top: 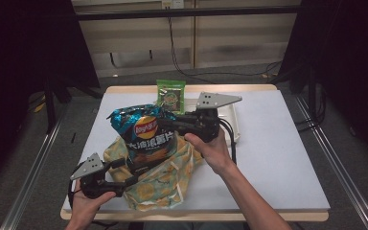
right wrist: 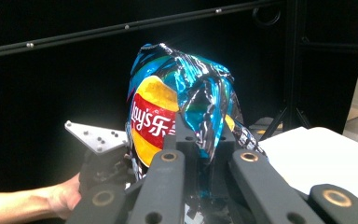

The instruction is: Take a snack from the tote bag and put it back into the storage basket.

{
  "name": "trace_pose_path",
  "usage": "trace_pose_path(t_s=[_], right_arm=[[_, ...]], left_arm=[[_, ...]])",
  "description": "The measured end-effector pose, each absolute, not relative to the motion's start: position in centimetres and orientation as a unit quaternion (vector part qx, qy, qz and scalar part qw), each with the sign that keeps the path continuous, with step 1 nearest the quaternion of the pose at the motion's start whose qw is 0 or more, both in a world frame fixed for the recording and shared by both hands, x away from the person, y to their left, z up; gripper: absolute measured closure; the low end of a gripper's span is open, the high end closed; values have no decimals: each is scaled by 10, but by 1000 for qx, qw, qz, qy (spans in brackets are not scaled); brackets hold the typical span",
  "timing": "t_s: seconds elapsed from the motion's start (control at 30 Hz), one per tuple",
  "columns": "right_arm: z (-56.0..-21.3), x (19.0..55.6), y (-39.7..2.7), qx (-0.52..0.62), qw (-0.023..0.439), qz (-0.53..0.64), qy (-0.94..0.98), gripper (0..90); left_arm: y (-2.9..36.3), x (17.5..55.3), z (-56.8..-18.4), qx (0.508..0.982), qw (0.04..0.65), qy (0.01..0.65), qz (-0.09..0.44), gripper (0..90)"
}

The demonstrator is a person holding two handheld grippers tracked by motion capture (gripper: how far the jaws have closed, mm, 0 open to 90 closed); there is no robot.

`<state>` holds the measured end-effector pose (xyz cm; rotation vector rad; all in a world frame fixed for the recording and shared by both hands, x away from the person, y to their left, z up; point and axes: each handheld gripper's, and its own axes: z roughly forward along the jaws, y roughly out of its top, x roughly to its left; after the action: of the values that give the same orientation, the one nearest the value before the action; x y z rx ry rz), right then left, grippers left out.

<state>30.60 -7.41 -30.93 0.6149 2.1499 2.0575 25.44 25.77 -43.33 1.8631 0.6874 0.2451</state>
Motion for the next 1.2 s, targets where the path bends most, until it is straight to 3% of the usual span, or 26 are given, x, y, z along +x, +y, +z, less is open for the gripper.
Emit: trace_pose_path(t_s=[0.4,0.8,1.2], right_arm=[[-294,310,-69,194,59,687,697,866],[-282,309,-93,206,79,694,686,867],[-297,309,-132,239,94,693,673,867]], left_arm=[[256,255,-436,791,529,293,98,201],[260,256,-436,790,524,300,105,203],[259,255,-436,789,525,301,104,208]])
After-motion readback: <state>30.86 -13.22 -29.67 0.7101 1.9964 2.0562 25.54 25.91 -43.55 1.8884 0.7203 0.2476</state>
